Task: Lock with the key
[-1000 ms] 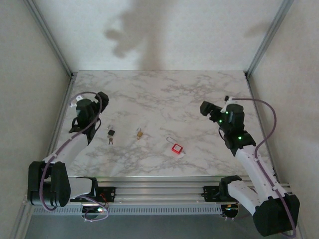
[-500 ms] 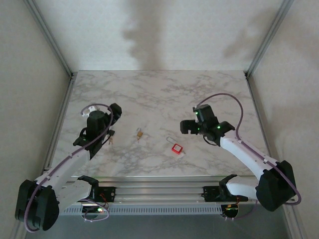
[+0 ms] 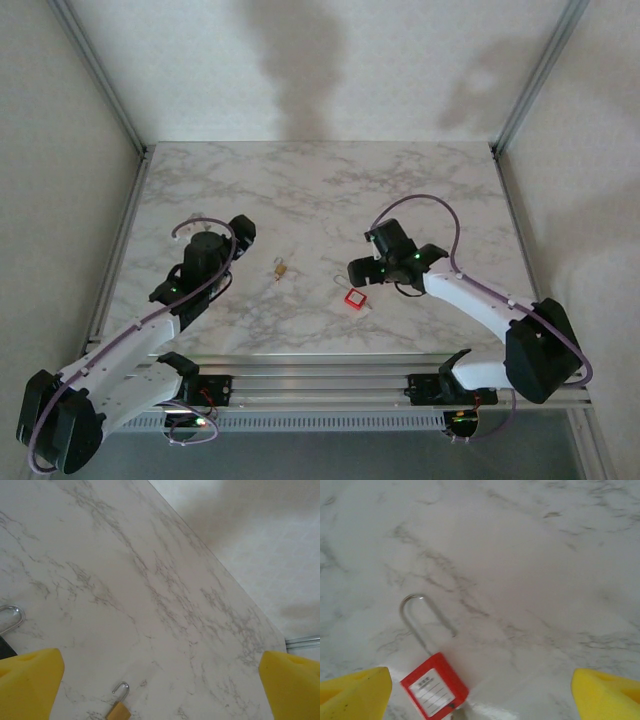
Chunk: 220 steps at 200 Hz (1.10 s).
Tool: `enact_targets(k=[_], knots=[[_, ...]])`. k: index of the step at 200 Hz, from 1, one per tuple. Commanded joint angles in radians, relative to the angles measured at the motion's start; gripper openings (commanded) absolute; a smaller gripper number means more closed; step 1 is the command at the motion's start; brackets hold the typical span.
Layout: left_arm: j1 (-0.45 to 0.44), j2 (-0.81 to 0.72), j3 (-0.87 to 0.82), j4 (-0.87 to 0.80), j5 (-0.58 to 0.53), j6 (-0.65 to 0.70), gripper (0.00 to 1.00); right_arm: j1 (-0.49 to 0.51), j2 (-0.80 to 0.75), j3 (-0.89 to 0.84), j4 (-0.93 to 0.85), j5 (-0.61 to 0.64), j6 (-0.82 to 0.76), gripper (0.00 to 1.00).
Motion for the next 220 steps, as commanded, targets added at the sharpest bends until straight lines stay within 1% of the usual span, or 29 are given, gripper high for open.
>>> enact_targets(k=[1,22,31,34,45,62,94,164,182,220], knots=[[-0.015,-0.001,0.022,-0.029,-0.037,-0.017,1.00,0.040,0.014,-0.029,0.023,-0.072,-0.016,0.92],[-0.020,0.000,0.018,-0.032,-0.039,-0.025,0.99,0.080,0.030,-0.048,0.040,-0.079,-0.021,0.92],[-0.022,-0.002,0.015,-0.032,-0.042,-0.028,0.99,0.080,0.045,-0.053,0.043,-0.078,-0.022,0.90],[-0.023,-0.002,0.014,-0.031,-0.043,-0.030,0.99,0.104,0.052,-0.054,0.043,-0.075,-0.021,0.90],[-0.024,-0.005,0.010,-0.033,-0.046,-0.033,1.00,0.122,0.076,-0.054,0.039,-0.060,-0.021,0.88],[-0.027,-0.013,0.008,-0.034,-0.050,-0.033,0.99,0.142,0.109,-0.053,0.038,-0.029,-0.019,0.88],[-0.029,-0.023,0.012,-0.039,-0.061,-0.027,0.99,0.168,0.168,-0.042,0.051,-0.016,-0.026,0.86],[-0.029,-0.027,0.003,-0.042,-0.067,-0.018,1.00,0.184,0.256,-0.018,0.066,0.018,-0.046,0.81],[-0.031,-0.025,-0.002,-0.036,-0.067,-0.016,0.99,0.184,0.269,-0.010,0.066,0.014,-0.049,0.77],[-0.032,-0.023,0.000,-0.032,-0.069,-0.014,0.99,0.185,0.289,-0.001,0.065,0.006,-0.055,0.73]])
